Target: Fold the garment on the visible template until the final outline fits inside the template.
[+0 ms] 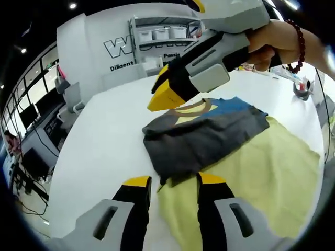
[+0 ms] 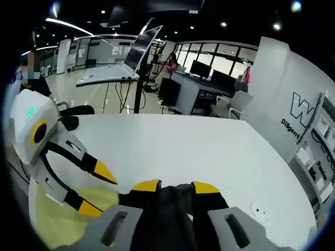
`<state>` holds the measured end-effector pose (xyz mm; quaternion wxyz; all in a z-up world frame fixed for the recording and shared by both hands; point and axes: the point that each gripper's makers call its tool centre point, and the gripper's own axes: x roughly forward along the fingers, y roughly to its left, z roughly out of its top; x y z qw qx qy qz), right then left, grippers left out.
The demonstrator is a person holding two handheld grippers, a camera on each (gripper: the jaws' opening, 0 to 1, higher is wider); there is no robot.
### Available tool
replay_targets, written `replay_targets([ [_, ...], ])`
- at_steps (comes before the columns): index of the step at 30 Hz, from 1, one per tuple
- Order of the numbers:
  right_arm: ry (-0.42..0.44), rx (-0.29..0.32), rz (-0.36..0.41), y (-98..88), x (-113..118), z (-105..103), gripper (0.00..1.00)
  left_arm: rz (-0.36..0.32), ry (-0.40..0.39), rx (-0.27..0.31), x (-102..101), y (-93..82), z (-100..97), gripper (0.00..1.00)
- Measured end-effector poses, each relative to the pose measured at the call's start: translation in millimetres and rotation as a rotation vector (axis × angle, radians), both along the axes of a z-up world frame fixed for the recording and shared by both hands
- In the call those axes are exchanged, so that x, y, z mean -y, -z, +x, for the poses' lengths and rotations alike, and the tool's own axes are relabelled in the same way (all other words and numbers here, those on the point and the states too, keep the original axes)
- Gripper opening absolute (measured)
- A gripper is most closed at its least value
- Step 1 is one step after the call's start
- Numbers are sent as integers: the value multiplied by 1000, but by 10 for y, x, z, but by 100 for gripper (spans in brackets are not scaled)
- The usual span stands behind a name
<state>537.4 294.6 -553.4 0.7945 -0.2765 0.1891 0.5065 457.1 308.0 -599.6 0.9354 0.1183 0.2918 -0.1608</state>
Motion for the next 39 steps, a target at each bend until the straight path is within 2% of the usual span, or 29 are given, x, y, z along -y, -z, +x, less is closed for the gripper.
replay_targets([
  [2,-12,0,-31,96,-11,23,16,-3,-6,-8,-33,33,7,33],
  [3,-20,-17,-40,200,-28,15,15,-5,-5,-12,-41,50,10,32],
  [8,-28,-20,-53,360,-81,19,11,9,-13,-32,-115,143,29,27],
  [14,-22,-22,-68,549,-114,56,10,-1,-31,-51,-185,244,55,24],
  [17,-3,-24,-72,608,-94,110,10,-34,-36,-48,-176,262,77,24],
  [22,14,-36,-69,680,-46,183,6,-12,-31,-39,-151,307,125,21],
  [27,20,-35,-68,693,-27,223,0,-30,-40,-41,-128,331,169,13],
  [29,20,-34,-61,683,-30,230,0,-22,-36,-37,-128,331,176,9],
  [32,16,-21,-60,666,-35,244,0,-26,-35,-34,-125,329,198,7],
  [35,45,-38,-11,548,-42,262,0,-12,-29,-27,-128,325,206,5],
  [36,65,-53,27,497,-58,271,0,-7,-25,-25,-123,326,204,5],
  [37,89,-78,78,461,-74,323,0,7,-20,-20,-117,323,203,5],
  [39,199,-149,170,408,-19,465,0,33,-4,-15,-106,318,204,5],
])
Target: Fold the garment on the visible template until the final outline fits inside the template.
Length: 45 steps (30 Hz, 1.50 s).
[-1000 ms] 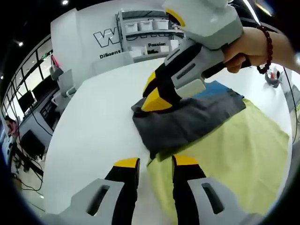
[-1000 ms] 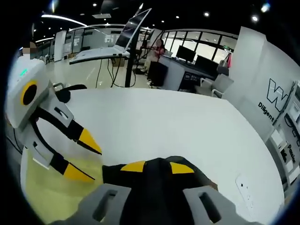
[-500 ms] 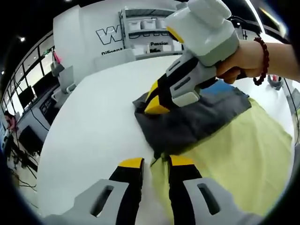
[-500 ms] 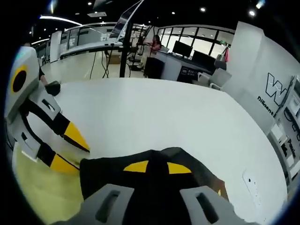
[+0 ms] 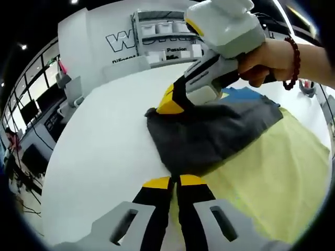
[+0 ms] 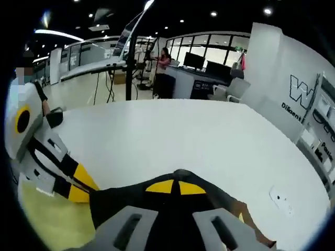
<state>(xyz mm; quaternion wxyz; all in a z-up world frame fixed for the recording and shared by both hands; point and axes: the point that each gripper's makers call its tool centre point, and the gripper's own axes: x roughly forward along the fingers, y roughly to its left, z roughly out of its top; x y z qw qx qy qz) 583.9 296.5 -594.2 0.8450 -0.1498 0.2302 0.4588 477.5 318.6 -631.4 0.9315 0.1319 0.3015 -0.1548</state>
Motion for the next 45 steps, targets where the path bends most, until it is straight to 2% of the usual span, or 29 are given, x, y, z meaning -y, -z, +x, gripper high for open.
replay_targets([
  [2,96,-79,90,-31,64,113,0,4,0,0,0,0,1,5],
  [3,166,-161,158,-29,108,167,0,10,3,2,0,0,2,5],
  [5,230,-229,190,26,208,140,0,13,5,3,-1,-1,2,5],
  [7,231,-189,108,179,282,261,0,10,3,3,-2,1,4,5],
  [9,251,-218,115,181,314,164,0,0,-5,1,-4,1,5,5],
  [10,266,-258,138,221,307,147,0,-4,-8,-1,-5,3,5,5],
  [16,221,-205,112,242,286,164,0,-1,-24,-4,-11,5,8,5],
  [20,250,-188,146,157,348,221,0,0,-34,-6,-13,5,8,5],
  [23,250,-167,145,86,410,204,7,-3,-37,-8,-23,17,26,5],
  [29,258,-170,140,16,539,162,26,-11,-50,-16,-33,12,20,7],
  [31,257,-165,148,-17,569,137,31,-15,-54,-17,-38,-1,7,13],
  [34,262,-165,159,-75,627,83,37,-57,-59,-10,-14,-49,-17,29],
  [35,263,-166,162,-98,650,63,40,-64,-62,-11,-12,-57,-22,32],
  [38,272,-173,173,-149,711,19,49,-77,-65,-11,-3,-93,-40,31],
  [40,275,-174,183,-184,741,-12,54,-81,-68,-12,-2,-108,-49,36],
  [42,274,-172,182,-219,794,-76,61,-130,-88,-13,20,-130,-67,47],
  [45,271,-175,181,-233,838,-140,74,-162,-101,-4,29,-156,-78,64],
])
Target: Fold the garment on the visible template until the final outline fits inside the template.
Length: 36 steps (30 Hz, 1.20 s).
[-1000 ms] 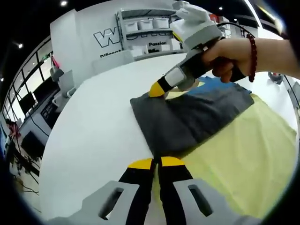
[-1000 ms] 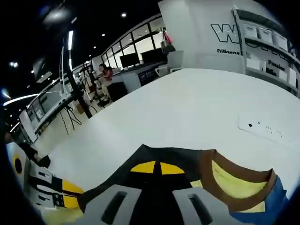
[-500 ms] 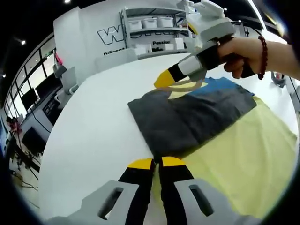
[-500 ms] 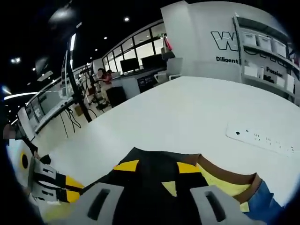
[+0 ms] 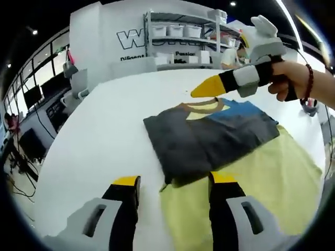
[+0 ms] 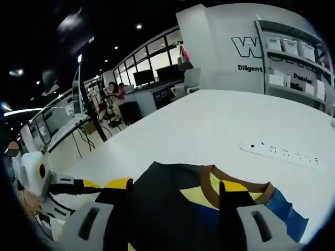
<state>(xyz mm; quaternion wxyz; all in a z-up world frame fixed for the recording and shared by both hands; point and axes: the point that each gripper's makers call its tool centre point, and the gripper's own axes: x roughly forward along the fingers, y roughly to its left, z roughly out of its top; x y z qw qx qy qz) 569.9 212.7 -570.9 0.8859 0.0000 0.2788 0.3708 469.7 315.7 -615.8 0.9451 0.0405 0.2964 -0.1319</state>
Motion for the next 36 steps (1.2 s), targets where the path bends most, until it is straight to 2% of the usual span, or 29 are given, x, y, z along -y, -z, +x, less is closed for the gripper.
replay_targets([
  [2,-4,4,-3,-15,45,-80,82,-9,-12,-32,-10,21,-40,69],
  [4,-9,24,-32,-28,121,-154,83,-14,-17,-32,-18,-14,-74,71],
  [7,-2,22,-29,-44,195,-223,89,-31,-17,-31,-13,-47,-101,77],
  [10,9,9,-14,-53,280,-313,94,-102,-35,-35,29,-94,-123,85],
  [13,13,9,-16,-61,344,-374,98,-107,-41,-32,23,-110,-123,92],
  [18,26,2,-22,-85,548,-541,99,-95,-18,-17,56,-187,-176,97],
  [23,33,-20,-25,-73,681,-660,99,-81,-8,-27,53,-192,-263,99],
  [26,47,-25,-30,-75,802,-769,99,-95,-9,-45,57,-191,-329,96],
  [29,73,-35,-12,-79,919,-883,99,-74,-2,-55,49,-190,-396,97],
  [32,82,-43,-13,-62,991,-973,99,-81,4,-62,59,-202,-449,95],
  [34,88,-53,-25,-44,1079,-1071,98,-90,31,-78,95,-184,-524,94],
  [36,90,-51,-17,-49,1136,-1148,98,-71,59,-95,107,-143,-592,92],
])
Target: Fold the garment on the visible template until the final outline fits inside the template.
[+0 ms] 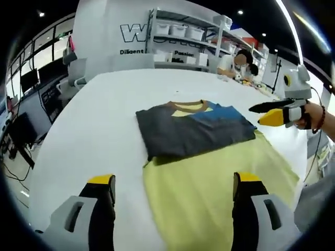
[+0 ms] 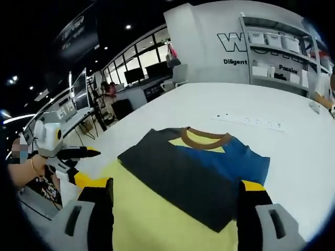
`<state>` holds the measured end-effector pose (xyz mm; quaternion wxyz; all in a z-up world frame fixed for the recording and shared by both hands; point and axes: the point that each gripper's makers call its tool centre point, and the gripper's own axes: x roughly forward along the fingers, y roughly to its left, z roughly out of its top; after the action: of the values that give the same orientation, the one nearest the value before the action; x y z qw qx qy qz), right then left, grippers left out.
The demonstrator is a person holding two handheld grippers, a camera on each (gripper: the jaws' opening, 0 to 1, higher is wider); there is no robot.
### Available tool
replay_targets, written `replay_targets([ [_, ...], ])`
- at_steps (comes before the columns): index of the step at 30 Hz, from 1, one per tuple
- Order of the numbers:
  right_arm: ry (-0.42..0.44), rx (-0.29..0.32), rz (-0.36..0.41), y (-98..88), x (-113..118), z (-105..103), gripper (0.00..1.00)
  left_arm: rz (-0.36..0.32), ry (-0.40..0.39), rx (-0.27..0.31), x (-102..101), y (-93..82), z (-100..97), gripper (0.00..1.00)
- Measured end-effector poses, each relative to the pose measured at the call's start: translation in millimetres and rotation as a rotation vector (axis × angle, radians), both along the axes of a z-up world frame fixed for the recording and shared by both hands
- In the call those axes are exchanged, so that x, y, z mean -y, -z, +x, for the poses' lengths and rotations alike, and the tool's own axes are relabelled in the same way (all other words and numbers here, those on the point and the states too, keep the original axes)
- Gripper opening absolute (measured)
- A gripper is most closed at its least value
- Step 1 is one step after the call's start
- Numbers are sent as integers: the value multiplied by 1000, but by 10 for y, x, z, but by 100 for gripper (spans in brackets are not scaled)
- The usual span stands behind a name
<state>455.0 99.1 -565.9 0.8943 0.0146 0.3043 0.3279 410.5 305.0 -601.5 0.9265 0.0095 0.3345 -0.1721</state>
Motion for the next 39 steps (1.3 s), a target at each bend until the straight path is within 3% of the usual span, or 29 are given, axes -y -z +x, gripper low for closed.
replay_targets([
  [10,-4,-24,-49,63,239,-362,98,38,19,-11,-87,-18,-219,90],
  [19,-9,-60,-82,219,378,-696,96,35,30,-43,-153,19,-459,81],
  [27,-6,-102,-111,371,522,-1029,91,86,70,-50,-182,51,-654,77],
  [33,-7,-128,-131,448,609,-1232,87,85,55,-76,-218,73,-775,71],
  [39,8,-169,-170,595,721,-1402,78,107,40,-148,-292,156,-964,64],
])
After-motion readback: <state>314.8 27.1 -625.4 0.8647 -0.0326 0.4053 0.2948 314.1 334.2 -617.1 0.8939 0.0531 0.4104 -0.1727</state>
